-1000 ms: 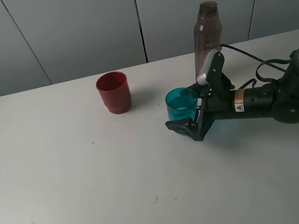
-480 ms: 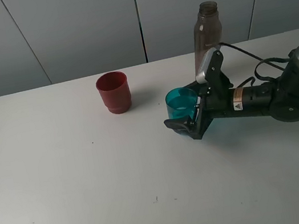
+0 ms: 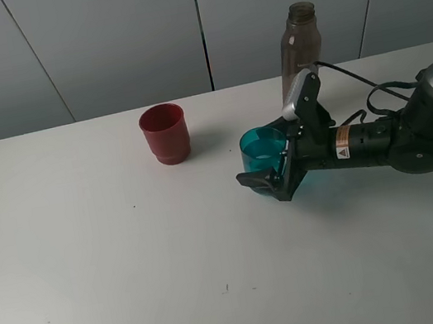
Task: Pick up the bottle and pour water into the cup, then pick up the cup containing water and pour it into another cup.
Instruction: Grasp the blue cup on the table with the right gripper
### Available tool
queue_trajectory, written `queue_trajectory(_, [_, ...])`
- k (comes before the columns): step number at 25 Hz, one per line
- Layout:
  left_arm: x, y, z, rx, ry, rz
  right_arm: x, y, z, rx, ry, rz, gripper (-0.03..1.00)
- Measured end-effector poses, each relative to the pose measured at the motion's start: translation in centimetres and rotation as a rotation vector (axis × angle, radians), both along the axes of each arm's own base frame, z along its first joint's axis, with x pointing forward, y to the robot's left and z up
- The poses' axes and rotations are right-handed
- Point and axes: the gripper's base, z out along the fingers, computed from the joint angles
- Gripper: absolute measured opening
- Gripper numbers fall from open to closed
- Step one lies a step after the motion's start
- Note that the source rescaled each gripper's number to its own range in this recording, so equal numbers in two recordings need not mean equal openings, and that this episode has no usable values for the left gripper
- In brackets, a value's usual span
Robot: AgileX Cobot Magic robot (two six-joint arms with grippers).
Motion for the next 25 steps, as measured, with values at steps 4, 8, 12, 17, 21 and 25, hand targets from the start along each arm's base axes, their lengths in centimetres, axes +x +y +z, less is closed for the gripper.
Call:
queue_trajectory(4, [0.0,0.0,0.0,0.000,0.000,0.000,-0.1,0.1,-0.1,-0.002,0.002,0.017,1.00])
queue_trajectory(8, [0.0,0.0,0.0,0.000,0.000,0.000,-0.4,0.3,-0.9,0.011,0.017,0.038,1.00])
queue_trajectory(12, [0.0,0.0,0.0,0.000,0.000,0.000,-0.5,0.7,-1.1,0.022,0.008,0.048,1.00])
queue_trajectory(17, [0.0,0.0,0.0,0.000,0.000,0.000,-0.3,0.7,-1.0,0.034,-0.001,0.029,1.00])
queue_trajectory(21, [0.0,0.0,0.0,0.000,0.000,0.000,-0.3,0.7,-0.9,0.043,-0.005,0.030,1.00])
queue_trajectory(25, [0.0,0.0,0.0,0.000,0.000,0.000,-0.3,0.7,-0.8,0.049,-0.009,0.029,1.00])
